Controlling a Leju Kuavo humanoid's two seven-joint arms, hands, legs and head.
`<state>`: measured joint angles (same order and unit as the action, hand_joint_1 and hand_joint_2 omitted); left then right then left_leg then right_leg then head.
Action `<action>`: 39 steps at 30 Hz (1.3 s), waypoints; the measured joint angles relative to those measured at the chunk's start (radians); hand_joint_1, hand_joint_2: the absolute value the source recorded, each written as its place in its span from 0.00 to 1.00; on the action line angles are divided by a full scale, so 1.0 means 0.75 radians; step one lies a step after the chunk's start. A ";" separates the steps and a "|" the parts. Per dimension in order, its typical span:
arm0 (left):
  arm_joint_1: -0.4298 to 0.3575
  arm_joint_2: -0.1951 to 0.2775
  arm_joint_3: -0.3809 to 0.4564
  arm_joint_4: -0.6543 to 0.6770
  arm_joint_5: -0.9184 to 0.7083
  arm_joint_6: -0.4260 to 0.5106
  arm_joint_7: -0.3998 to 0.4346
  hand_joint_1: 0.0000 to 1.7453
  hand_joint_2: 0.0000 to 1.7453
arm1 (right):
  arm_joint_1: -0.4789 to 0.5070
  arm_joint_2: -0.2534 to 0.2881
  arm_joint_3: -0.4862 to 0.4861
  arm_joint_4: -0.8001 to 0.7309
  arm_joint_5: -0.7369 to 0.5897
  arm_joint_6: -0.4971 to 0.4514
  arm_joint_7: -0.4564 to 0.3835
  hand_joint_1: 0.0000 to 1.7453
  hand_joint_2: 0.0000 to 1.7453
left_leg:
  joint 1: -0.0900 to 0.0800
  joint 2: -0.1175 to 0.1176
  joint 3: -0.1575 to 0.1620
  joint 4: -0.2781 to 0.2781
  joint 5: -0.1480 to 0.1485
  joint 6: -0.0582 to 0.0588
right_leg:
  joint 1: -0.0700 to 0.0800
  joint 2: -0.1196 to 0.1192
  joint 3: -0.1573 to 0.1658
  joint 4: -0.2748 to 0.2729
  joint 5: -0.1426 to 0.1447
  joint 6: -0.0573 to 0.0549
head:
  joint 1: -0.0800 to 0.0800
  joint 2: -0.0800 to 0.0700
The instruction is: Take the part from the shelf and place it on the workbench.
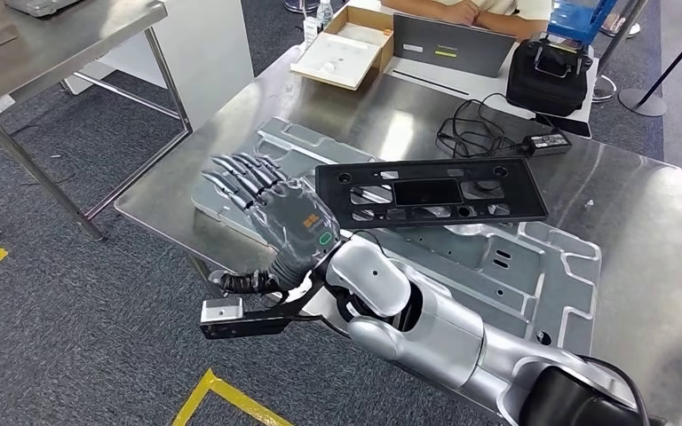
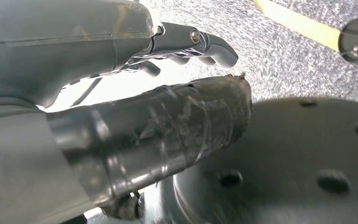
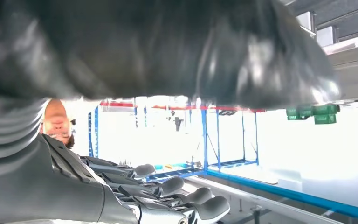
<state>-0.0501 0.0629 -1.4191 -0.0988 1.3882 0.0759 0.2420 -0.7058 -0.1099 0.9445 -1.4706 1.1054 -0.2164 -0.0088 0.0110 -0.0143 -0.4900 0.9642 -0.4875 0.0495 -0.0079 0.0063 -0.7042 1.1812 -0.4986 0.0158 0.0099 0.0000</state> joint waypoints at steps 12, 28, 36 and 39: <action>0.006 0.001 -0.007 0.000 0.000 0.003 0.004 0.00 0.00 | 0.078 -0.033 0.042 0.003 0.028 -0.039 -0.002 0.00 1.00 | 0.016 -0.088 -0.033 0.053 -0.043 -0.073 | -0.013 0.034 0.115 -0.201 0.086 -0.038 | -0.001 0.000; -0.002 -0.002 -0.010 0.000 0.000 -0.022 -0.022 0.00 0.00 | 0.060 -0.022 0.084 0.024 0.077 -0.008 0.000 0.00 1.00 | 0.001 0.048 -0.107 0.050 0.043 -0.026 | 0.009 -0.114 0.140 -0.164 0.016 -0.020 | 0.000 0.000; -0.010 -0.015 -0.015 -0.001 -0.001 -0.036 -0.046 0.00 0.00 | 0.021 -0.010 0.117 0.052 0.085 0.028 0.015 0.00 1.00 | 0.006 -0.084 -0.114 0.060 0.050 -0.017 | -0.007 0.030 0.066 -0.004 -0.006 -0.016 | 0.000 0.000; -0.016 -0.020 -0.020 -0.002 -0.002 -0.036 -0.053 0.00 0.00 | 0.007 -0.004 0.124 0.056 0.084 0.033 0.016 0.00 1.00 | 0.012 -0.132 -0.141 0.075 0.051 -0.036 | -0.014 0.135 0.129 -0.172 0.051 -0.025 | 0.000 0.000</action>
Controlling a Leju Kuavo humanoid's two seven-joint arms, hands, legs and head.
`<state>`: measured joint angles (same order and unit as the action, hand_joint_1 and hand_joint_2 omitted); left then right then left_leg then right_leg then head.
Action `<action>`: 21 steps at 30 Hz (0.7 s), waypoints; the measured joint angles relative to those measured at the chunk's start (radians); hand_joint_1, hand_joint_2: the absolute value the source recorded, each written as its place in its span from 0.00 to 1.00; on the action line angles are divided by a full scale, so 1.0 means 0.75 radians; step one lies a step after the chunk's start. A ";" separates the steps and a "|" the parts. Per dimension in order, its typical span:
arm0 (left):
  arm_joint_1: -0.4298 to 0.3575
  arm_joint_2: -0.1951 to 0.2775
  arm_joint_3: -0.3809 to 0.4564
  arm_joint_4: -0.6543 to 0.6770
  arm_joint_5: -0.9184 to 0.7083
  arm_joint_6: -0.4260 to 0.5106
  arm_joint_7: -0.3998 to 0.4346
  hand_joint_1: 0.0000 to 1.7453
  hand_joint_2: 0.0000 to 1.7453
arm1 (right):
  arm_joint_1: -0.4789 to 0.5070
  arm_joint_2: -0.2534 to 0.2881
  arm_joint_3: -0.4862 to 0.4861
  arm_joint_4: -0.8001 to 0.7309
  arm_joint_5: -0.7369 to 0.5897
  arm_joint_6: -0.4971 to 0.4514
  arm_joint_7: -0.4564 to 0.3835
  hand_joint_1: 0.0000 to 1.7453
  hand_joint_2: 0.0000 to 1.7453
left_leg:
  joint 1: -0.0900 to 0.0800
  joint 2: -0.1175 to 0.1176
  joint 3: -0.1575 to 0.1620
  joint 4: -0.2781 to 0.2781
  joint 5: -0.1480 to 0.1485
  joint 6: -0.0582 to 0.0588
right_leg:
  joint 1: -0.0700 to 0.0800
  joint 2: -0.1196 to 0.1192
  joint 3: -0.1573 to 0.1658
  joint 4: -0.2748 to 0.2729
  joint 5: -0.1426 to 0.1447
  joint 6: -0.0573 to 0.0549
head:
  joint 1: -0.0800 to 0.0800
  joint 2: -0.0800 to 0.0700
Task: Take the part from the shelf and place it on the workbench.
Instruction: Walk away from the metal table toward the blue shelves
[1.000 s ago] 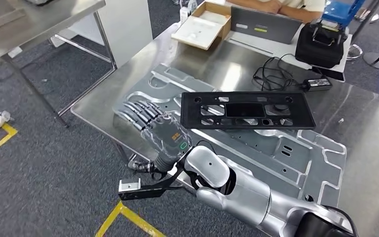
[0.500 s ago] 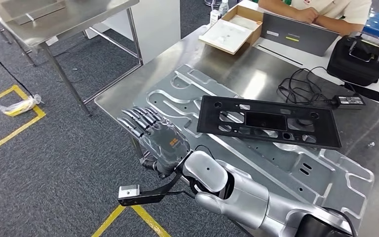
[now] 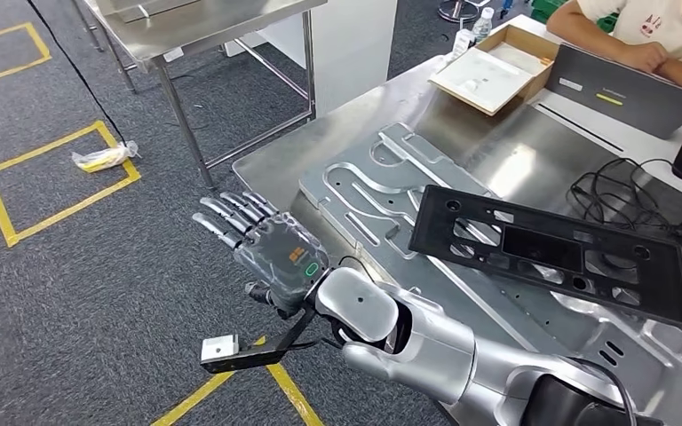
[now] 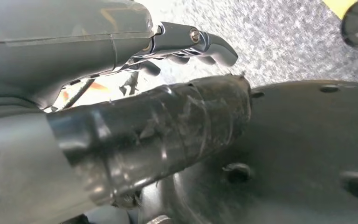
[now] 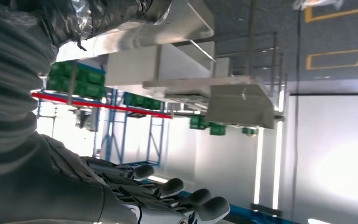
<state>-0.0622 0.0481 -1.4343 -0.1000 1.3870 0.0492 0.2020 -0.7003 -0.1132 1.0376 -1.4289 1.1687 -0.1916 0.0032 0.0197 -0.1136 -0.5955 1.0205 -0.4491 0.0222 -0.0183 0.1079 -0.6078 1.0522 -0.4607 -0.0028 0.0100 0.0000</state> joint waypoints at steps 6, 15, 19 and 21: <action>0.000 0.001 -0.009 0.000 -0.001 0.003 -0.010 0.00 0.00 | -0.019 0.026 0.010 0.006 0.000 0.009 0.003 0.00 1.00 | 0.003 0.090 -0.082 0.131 -0.062 -0.044 | -0.001 -0.098 0.034 -0.045 0.004 -0.032 | -0.001 0.000; 0.001 0.004 -0.011 0.000 -0.001 0.014 -0.022 0.00 0.00 | -0.036 0.035 0.022 0.016 -0.008 0.026 0.008 0.00 1.00 | -0.009 0.211 -0.015 0.010 0.010 -0.034 | 0.018 -0.258 0.046 -0.025 -0.027 -0.015 | -0.001 0.000; 0.006 0.003 -0.011 0.000 -0.001 0.020 -0.022 0.00 0.00 | -0.052 0.048 0.025 0.015 -0.016 0.045 0.011 0.00 1.00 | -0.010 0.167 -0.017 -0.006 0.022 -0.001 | 0.014 -0.255 0.045 -0.005 -0.050 0.014 | 0.000 0.000; 0.005 0.003 -0.012 0.000 -0.002 0.023 -0.023 0.00 0.00 | -0.059 0.048 0.026 0.015 -0.021 0.050 0.014 0.00 1.00 | -0.006 0.147 -0.016 -0.012 0.029 0.012 | 0.008 -0.193 0.000 0.102 -0.121 0.024 | 0.000 0.000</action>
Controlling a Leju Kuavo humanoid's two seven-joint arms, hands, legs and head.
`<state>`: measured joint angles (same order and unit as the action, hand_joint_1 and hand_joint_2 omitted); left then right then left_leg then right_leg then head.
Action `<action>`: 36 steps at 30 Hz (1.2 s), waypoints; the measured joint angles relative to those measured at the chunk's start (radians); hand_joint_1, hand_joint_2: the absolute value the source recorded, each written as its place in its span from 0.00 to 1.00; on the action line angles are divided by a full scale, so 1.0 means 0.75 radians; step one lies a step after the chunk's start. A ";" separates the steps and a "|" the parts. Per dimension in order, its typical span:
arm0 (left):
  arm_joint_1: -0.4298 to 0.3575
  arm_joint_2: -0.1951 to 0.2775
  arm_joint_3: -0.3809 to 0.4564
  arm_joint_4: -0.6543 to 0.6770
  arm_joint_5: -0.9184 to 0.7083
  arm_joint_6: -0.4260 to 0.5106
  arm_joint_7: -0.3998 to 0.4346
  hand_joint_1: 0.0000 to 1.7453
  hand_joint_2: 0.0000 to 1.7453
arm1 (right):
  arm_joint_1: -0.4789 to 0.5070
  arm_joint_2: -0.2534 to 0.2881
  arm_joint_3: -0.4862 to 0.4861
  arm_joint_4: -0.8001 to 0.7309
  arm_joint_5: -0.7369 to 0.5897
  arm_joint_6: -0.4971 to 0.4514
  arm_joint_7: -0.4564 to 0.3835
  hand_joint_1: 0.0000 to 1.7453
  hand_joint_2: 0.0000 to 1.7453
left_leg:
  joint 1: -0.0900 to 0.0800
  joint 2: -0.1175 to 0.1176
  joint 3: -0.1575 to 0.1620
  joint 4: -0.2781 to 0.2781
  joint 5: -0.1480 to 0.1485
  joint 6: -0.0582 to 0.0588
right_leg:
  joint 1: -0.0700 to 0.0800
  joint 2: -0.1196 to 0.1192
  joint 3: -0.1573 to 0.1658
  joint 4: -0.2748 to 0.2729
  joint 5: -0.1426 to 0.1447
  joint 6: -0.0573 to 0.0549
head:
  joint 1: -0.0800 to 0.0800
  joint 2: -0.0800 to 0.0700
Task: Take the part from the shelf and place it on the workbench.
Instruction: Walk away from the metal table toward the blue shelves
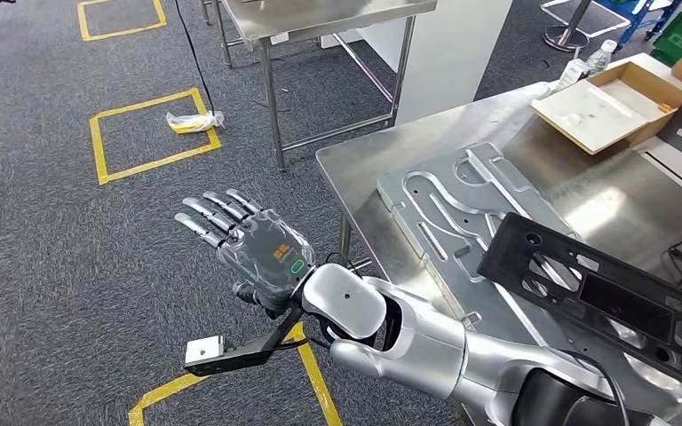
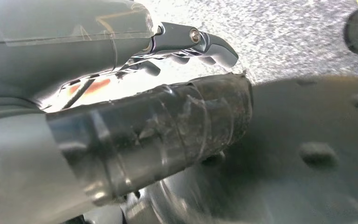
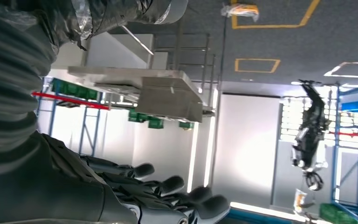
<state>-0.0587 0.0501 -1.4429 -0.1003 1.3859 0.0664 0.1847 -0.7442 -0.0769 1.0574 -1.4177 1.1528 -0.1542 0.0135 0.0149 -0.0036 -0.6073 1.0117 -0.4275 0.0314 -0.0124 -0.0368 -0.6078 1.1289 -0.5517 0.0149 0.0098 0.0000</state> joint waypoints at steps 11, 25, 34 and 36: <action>0.000 -0.004 -0.008 -0.001 -0.003 0.004 -0.024 0.00 0.00 | -0.013 -0.016 0.011 -0.003 -0.015 0.016 0.007 0.00 1.00 | 0.004 -0.166 -0.025 0.010 0.014 -0.023 | 0.009 0.141 0.039 -0.125 0.096 -0.039 | 0.001 0.000; 0.003 0.002 -0.013 -0.001 -0.002 0.011 -0.036 0.00 0.00 | -0.031 -0.018 0.017 -0.020 -0.031 0.039 0.006 0.00 1.00 | -0.003 0.096 -0.003 0.006 -0.008 -0.046 | 0.018 -0.093 0.083 -0.154 0.083 -0.033 | 0.002 0.000; 0.004 0.012 -0.022 -0.001 -0.003 0.018 -0.035 0.00 0.00 | -0.009 -0.036 0.016 -0.020 -0.048 0.038 0.006 0.00 1.00 | -0.010 -0.046 0.001 -0.003 0.000 0.012 | 0.004 0.045 -0.107 0.241 -0.100 -0.006 | 0.003 0.000; 0.006 0.014 -0.023 -0.001 -0.003 0.019 -0.035 0.00 0.00 | -0.002 -0.040 0.016 -0.020 -0.049 0.037 0.006 0.00 1.00 | -0.014 -0.086 0.004 0.002 -0.002 0.013 | 0.007 0.057 -0.090 0.168 -0.020 -0.019 | 0.003 0.000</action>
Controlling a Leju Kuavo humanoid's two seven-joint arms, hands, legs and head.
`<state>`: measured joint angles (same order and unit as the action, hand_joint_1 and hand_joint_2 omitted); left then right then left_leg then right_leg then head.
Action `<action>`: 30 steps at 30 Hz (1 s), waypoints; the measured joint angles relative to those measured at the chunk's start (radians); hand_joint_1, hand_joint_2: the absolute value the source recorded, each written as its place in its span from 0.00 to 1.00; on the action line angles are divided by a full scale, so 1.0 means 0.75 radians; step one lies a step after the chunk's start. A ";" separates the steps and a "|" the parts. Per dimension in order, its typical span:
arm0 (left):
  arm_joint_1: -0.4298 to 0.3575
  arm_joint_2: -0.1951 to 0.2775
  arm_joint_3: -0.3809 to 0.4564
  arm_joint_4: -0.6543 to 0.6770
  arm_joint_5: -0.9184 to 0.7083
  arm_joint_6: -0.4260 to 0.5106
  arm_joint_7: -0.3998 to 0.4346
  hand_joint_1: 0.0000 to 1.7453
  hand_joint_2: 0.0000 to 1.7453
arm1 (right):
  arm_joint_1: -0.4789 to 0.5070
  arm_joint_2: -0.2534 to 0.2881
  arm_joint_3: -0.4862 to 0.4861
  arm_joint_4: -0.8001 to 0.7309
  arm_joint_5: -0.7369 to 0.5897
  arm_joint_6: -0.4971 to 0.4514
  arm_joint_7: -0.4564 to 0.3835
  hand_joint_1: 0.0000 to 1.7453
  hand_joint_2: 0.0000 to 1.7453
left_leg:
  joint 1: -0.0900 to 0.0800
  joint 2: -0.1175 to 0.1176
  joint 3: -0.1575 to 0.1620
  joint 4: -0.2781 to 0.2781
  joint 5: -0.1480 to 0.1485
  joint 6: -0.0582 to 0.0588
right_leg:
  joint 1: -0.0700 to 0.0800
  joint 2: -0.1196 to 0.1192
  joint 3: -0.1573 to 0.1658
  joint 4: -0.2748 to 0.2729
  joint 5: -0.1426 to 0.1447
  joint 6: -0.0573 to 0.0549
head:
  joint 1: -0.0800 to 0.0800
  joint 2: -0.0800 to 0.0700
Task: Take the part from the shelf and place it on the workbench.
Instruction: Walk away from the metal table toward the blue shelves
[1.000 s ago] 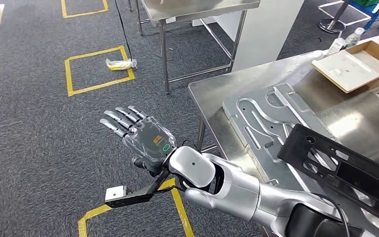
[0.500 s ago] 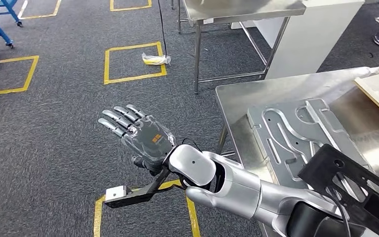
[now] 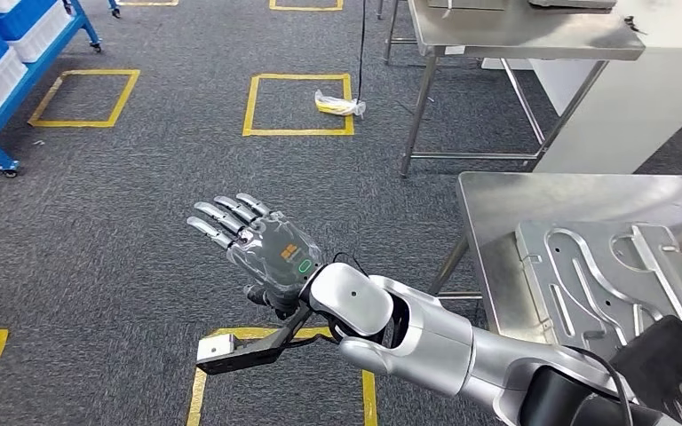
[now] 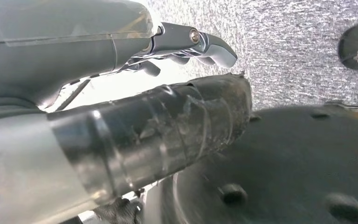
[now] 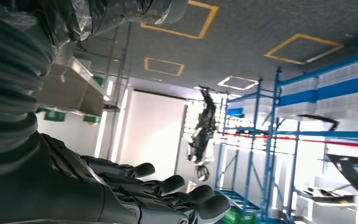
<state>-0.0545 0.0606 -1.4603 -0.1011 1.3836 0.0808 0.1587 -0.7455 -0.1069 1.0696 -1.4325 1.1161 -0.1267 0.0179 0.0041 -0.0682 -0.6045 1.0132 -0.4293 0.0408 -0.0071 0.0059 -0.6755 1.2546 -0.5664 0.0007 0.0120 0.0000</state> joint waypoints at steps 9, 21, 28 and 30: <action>0.009 0.006 -0.008 0.001 0.000 0.003 0.000 0.00 0.00 | -0.002 0.001 -0.001 -0.003 -0.002 -0.002 0.000 0.00 1.00 | 0.000 -0.032 -0.038 0.065 -0.040 -0.048 | 0.000 0.021 0.158 -0.342 0.137 -0.045 | -0.002 0.000; 0.010 0.011 -0.011 0.001 -0.002 0.004 -0.006 0.00 0.00 | 0.007 -0.001 -0.003 -0.002 -0.001 -0.004 -0.011 0.00 1.00 | 0.000 0.160 -0.009 0.001 -0.007 -0.031 | 0.015 -0.166 0.238 -0.334 0.057 -0.003 | -0.003 0.000; 0.004 0.011 -0.011 0.001 -0.002 0.003 -0.017 0.00 0.00 | 0.003 -0.010 -0.006 -0.006 0.001 0.009 -0.013 0.00 1.00 | 0.000 0.050 0.048 -0.010 -0.041 0.020 | -0.005 -0.018 0.019 0.037 -0.077 0.020 | -0.002 0.000; 0.003 0.009 -0.011 0.001 -0.002 0.003 -0.022 0.00 0.00 | 0.003 -0.013 -0.005 -0.007 0.001 0.017 -0.013 0.00 1.00 | -0.003 0.009 0.070 -0.008 -0.058 0.019 | -0.003 -0.008 -0.031 0.039 -0.028 0.012 | -0.002 0.000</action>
<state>-0.0520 0.0671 -1.4687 -0.1007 1.3825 0.0832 0.1421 -0.7433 -0.1164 1.0655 -1.4380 1.1169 -0.1138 0.0083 0.0018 -0.0617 -0.5521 1.0076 -0.4725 0.0553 -0.0097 -0.0004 -0.6989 1.2836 -0.5875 0.0100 0.0105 0.0000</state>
